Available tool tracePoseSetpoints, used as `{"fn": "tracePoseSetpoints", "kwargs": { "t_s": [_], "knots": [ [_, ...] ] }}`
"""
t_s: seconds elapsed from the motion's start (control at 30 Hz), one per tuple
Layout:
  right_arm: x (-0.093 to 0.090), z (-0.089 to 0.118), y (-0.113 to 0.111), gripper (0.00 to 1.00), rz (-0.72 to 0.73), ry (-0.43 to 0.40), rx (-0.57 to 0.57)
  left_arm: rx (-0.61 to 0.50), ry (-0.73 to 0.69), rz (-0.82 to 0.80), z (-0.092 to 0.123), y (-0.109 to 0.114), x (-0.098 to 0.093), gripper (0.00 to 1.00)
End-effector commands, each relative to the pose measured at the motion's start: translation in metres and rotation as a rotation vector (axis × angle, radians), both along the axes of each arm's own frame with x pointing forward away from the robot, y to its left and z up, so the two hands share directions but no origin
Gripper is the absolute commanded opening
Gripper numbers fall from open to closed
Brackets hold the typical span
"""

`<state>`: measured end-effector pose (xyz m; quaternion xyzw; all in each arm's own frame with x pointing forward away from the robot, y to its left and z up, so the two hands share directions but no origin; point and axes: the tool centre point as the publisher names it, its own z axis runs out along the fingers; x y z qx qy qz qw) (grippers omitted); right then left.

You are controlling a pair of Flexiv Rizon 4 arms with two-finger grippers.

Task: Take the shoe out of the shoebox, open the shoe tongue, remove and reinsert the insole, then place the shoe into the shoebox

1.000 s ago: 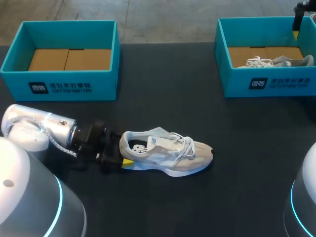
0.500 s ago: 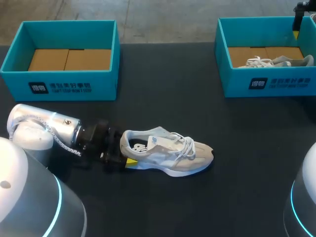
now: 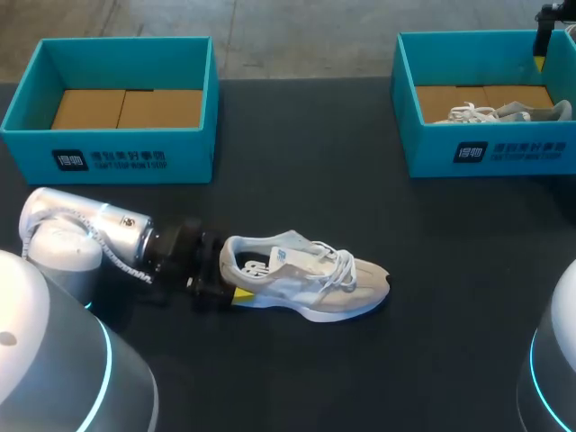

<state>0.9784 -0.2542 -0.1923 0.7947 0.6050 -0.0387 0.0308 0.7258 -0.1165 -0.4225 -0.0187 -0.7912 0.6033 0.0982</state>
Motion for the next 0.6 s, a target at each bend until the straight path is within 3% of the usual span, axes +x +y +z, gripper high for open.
{"fn": "tracePoseSetpoints", "kwargs": {
  "t_s": [0.03, 0.6],
  "knots": [
    [-0.0001, 0.0001, 0.0001, 1.0, -0.001, 0.0, -0.001, 0.002, 0.002, -0.006, -0.0037, -0.0028, 0.0044, 0.0],
    [-0.0001, 0.0001, 0.0001, 1.0, -0.001, 0.0, -0.001, -0.004, -0.001, -0.024, -0.0045, 0.0042, 0.0044, 0.0]
  ]
}}
